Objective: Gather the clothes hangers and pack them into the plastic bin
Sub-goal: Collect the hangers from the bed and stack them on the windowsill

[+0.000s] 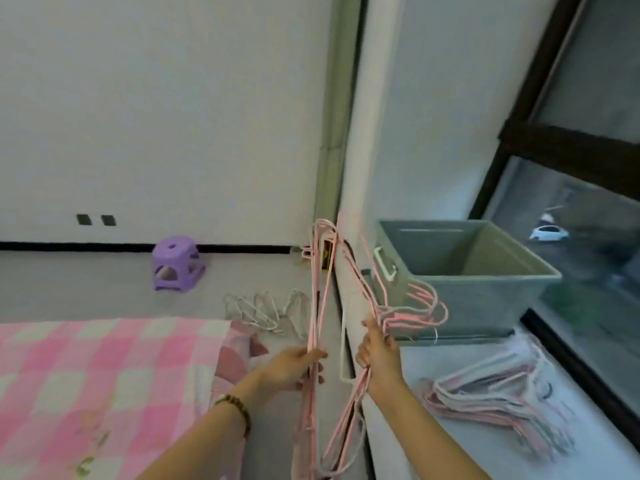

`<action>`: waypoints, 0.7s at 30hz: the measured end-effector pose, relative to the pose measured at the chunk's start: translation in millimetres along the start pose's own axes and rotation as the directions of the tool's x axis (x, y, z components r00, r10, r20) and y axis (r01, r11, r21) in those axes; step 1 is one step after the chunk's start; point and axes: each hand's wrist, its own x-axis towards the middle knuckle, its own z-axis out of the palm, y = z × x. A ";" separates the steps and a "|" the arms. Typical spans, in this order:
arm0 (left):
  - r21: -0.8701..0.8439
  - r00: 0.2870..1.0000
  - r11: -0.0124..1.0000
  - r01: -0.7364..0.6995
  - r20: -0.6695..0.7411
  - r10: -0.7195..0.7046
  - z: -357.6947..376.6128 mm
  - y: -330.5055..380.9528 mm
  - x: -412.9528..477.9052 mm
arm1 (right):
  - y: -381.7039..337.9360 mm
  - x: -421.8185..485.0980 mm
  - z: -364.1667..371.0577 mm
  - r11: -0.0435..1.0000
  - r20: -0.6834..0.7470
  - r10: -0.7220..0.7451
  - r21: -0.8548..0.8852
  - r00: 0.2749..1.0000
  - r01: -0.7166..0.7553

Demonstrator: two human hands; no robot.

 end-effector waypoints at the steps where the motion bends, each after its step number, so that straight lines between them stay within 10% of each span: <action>1: 0.036 0.999 0.999 -0.013 0.045 0.012 23.4 8.2 16.0 | -11.4 13.4 -24.6 0.999 -0.056 -0.014 0.030 0.998 0.016; 11: 0.170 0.939 0.948 -0.268 0.266 0.218 240.3 55.8 142.4 | -74.9 98.6 -231.3 0.980 -0.443 -0.105 0.105 0.890 0.168; 21: 0.286 0.877 0.920 -0.268 0.468 0.110 340.1 59.0 250.2 | -64.7 156.5 -333.3 0.999 -0.591 0.034 0.028 0.806 -0.022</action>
